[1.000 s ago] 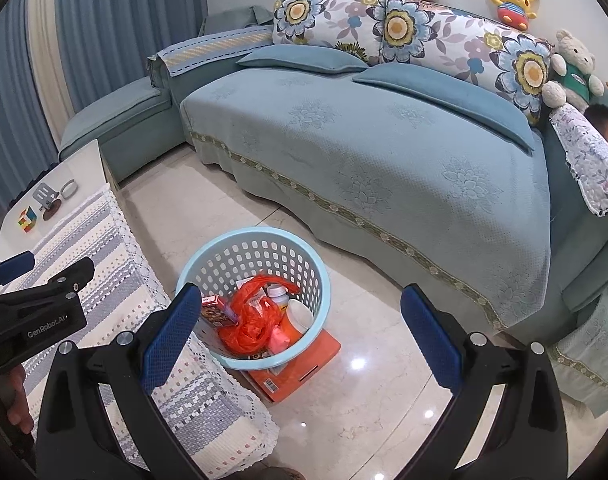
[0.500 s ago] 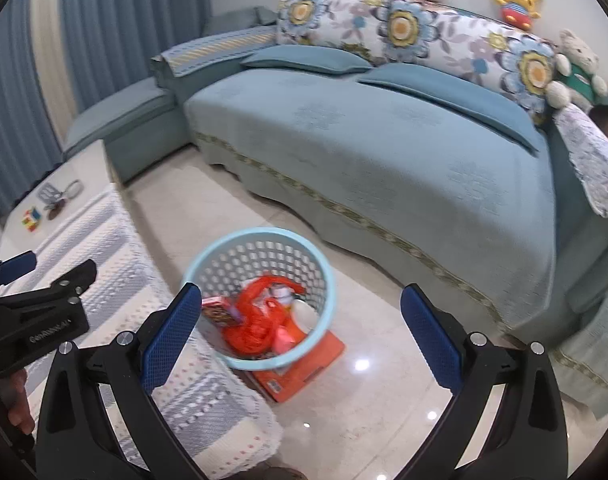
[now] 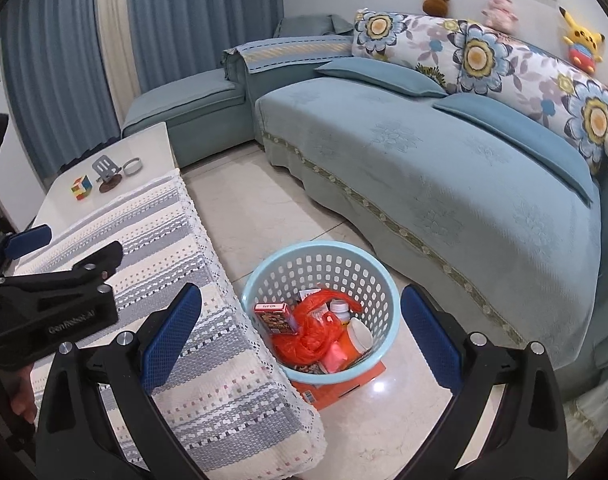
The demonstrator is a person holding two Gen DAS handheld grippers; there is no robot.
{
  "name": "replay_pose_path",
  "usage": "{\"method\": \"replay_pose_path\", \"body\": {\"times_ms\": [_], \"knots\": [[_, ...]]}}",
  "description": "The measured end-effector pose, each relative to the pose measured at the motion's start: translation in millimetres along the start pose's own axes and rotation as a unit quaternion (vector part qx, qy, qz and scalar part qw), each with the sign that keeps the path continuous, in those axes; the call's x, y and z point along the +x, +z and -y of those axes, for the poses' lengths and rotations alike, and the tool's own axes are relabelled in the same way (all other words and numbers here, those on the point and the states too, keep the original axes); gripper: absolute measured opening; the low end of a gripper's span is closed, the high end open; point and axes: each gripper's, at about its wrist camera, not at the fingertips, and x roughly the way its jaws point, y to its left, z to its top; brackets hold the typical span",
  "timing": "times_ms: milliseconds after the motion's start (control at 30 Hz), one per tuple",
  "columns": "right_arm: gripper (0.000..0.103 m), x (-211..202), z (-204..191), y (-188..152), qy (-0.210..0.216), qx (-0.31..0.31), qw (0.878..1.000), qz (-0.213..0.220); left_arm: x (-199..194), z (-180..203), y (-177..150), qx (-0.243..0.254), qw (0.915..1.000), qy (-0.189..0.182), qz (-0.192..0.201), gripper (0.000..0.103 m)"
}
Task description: Collect trash
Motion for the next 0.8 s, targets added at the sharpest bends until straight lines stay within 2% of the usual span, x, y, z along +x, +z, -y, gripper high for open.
{"method": "replay_pose_path", "body": {"times_ms": [800], "knots": [[0.095, 6.8, 9.0, -5.0, -0.021, 0.004, 1.000, -0.016, -1.2, 3.7, -3.3, 0.011, 0.9999, -0.012, -0.001, 0.091]]}}
